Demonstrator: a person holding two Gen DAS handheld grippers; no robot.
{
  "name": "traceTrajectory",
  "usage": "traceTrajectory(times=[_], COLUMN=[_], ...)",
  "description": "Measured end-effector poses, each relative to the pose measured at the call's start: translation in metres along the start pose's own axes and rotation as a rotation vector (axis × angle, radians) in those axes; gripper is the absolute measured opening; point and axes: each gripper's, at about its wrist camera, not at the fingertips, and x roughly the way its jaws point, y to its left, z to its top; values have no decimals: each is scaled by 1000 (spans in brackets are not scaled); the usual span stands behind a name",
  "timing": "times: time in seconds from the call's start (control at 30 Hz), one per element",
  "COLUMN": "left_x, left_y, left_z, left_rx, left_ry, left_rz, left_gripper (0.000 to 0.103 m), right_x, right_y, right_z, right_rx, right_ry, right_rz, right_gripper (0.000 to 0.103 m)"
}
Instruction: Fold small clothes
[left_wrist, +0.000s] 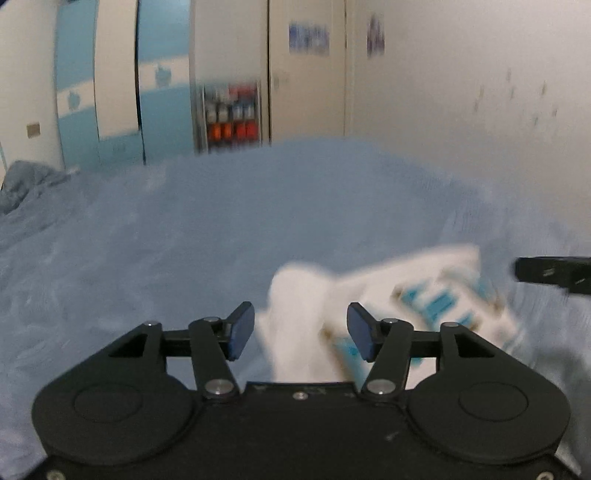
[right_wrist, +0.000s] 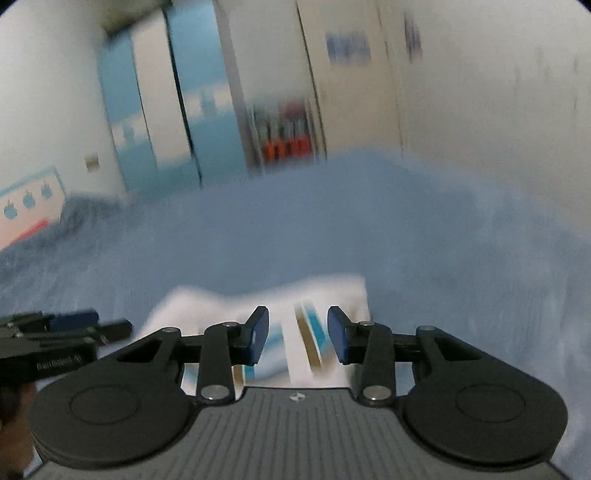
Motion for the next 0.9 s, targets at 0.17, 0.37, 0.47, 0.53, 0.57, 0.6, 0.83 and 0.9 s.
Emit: traceTrajectory(times=[0.17, 0.37, 0.47, 0.53, 0.57, 0.6, 0.83, 0.9], left_x=[36, 100, 105, 110, 111, 113, 65, 53], left_y=[-19, -10, 4, 10, 11, 10, -7, -11], left_z=[-13, -47, -59, -57, -55, -52, -22, -23], left_rx=[16, -11, -90, -116, -121, -116, 94, 120], left_ry=[-95, 16, -2, 19, 29, 37, 60, 102], left_rz=[18, 63, 26, 9, 5, 6, 13, -16], left_gripper=[59, 66, 73, 74, 74, 74, 72, 72], right_x=[33, 84, 98, 96, 97, 93, 43, 40], right_y=[19, 5, 3, 6, 7, 8, 7, 9], right_z=[-19, -57, -67, -67, -65, -62, -36, -34], right_rx=[17, 91, 97, 89, 84, 83, 35, 30], right_ry=[-144, -21, 14, 18, 26, 30, 59, 109], right_rz=[-61, -124, -136, -142, -146, -144, -107, -71], right_gripper=[45, 45, 45, 45, 45, 45, 45, 45])
